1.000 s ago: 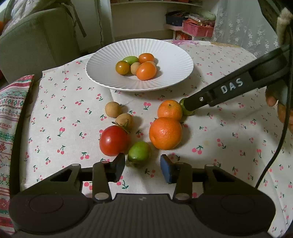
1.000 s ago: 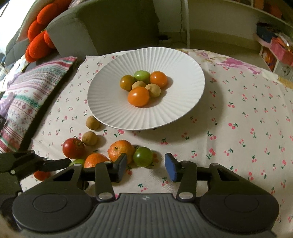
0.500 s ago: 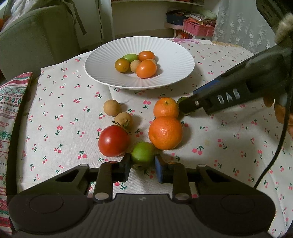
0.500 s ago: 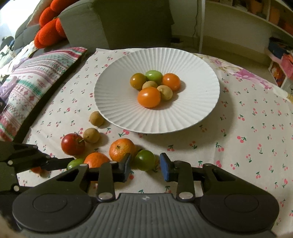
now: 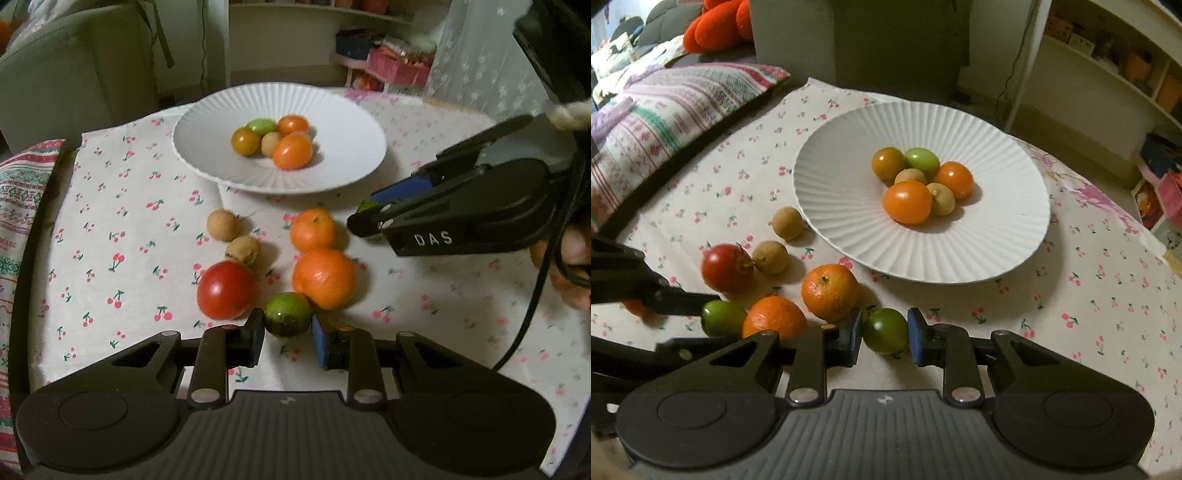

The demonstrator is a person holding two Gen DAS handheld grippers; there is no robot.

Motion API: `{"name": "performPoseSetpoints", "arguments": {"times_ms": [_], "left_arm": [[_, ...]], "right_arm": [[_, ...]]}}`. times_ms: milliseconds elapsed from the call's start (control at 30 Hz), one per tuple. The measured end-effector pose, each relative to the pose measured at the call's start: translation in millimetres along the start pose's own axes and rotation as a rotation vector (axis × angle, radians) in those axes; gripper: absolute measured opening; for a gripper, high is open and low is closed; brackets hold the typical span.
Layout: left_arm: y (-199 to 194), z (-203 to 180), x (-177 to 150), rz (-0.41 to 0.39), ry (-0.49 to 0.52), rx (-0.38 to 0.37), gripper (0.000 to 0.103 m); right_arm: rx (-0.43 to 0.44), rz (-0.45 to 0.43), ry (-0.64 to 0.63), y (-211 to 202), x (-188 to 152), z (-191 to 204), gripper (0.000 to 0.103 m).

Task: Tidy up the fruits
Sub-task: 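Grasp a green lime with the left tool while the right tool grasps a green tomato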

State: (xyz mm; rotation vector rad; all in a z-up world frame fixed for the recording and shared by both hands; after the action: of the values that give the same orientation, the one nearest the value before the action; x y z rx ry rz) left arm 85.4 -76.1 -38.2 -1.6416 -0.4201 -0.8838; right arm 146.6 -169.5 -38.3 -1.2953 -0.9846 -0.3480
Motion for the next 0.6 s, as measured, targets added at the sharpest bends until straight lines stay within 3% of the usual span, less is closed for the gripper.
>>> {"name": "performPoseSetpoints", "arguments": {"times_ms": [600], "left_arm": [[-18.0, 2.7, 23.0, -0.105, -0.03, -0.014, 0.014]], "right_arm": [[0.022, -0.096, 0.093, -35.5, 13.6, -11.4, 0.023]]}}
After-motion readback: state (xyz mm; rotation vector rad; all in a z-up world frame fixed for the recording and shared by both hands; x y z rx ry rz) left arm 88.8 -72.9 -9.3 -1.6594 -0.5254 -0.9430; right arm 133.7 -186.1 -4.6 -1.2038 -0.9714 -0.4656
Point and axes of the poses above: each gripper's, at about its wrist camera, not at the fingertips, and y roughly the way its jaws point, z to its left, x to its top, the point moved 6 cm from there along y, roughly the way its jaws point, and after that the axes turned 12 degrees about -z, right-handed, at the moved point
